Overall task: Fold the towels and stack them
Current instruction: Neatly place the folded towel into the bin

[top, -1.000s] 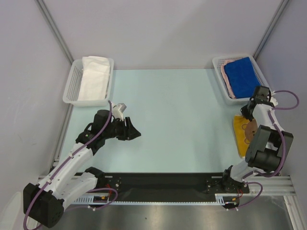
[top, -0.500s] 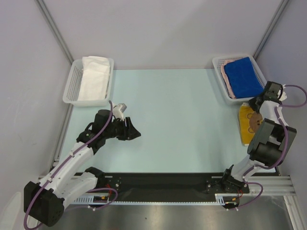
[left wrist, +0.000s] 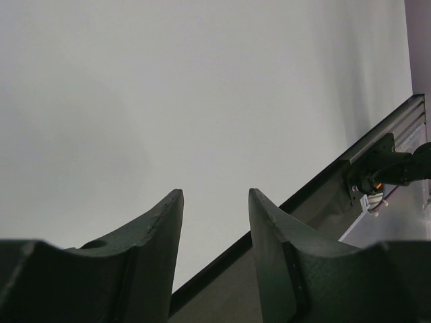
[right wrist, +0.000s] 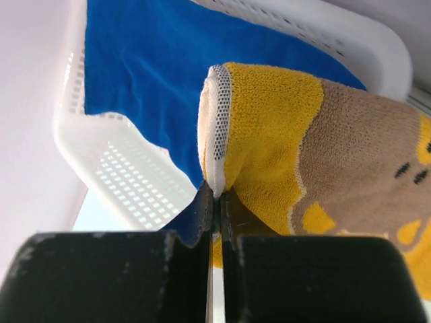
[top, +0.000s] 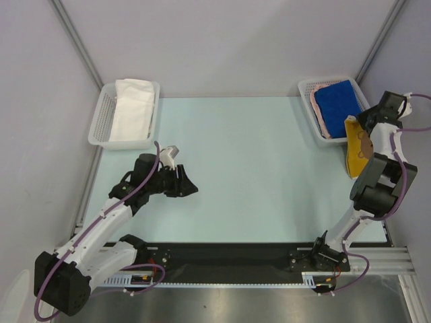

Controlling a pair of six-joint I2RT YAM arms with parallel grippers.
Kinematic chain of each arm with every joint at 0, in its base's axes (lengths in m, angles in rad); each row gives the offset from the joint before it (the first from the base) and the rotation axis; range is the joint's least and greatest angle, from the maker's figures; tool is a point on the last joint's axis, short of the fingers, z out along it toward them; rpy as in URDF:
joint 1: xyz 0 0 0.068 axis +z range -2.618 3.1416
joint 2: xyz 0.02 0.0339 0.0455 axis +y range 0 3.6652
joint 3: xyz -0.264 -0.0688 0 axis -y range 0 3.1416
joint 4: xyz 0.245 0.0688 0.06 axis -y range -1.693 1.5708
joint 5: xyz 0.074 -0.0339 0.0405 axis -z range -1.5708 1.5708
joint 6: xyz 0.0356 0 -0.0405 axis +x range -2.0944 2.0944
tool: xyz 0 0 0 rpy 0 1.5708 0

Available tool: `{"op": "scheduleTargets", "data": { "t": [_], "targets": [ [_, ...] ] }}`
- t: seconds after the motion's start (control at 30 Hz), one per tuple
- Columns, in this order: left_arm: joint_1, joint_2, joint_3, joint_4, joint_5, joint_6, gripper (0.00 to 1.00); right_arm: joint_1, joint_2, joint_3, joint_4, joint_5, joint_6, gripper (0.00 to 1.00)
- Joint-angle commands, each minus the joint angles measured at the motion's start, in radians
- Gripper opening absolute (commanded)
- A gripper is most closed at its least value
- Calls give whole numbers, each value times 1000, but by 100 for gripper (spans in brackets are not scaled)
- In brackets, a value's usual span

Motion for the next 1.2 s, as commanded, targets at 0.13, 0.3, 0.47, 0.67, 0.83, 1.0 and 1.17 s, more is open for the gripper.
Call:
{"op": "scheduleTargets", "data": {
  "t": [0.13, 0.3, 0.47, 0.67, 0.83, 1.0, 1.17],
  "targets": [
    [7, 4, -3, 25, 10, 10, 49, 51, 144, 258, -20, 25, 16, 0],
    [7, 7, -3, 25, 10, 12, 49, 61, 265, 408, -37, 19, 59, 0],
    [7, 7, -6, 28, 19, 13, 49, 81, 374, 540, -68, 22, 70, 0],
    [7, 9, -3, 25, 6, 12, 49, 104, 483, 685, -71, 14, 102, 0],
    [7, 1, -4, 24, -14, 10, 49, 127, 568, 838, -96, 10, 111, 0],
    [7, 12, -3, 21, -19, 10, 49, 130, 629, 890, -79, -9, 148, 0],
    [7, 21, -1, 21, -21, 10, 49, 128, 664, 906, -40, -30, 165, 0]
  ]
}}
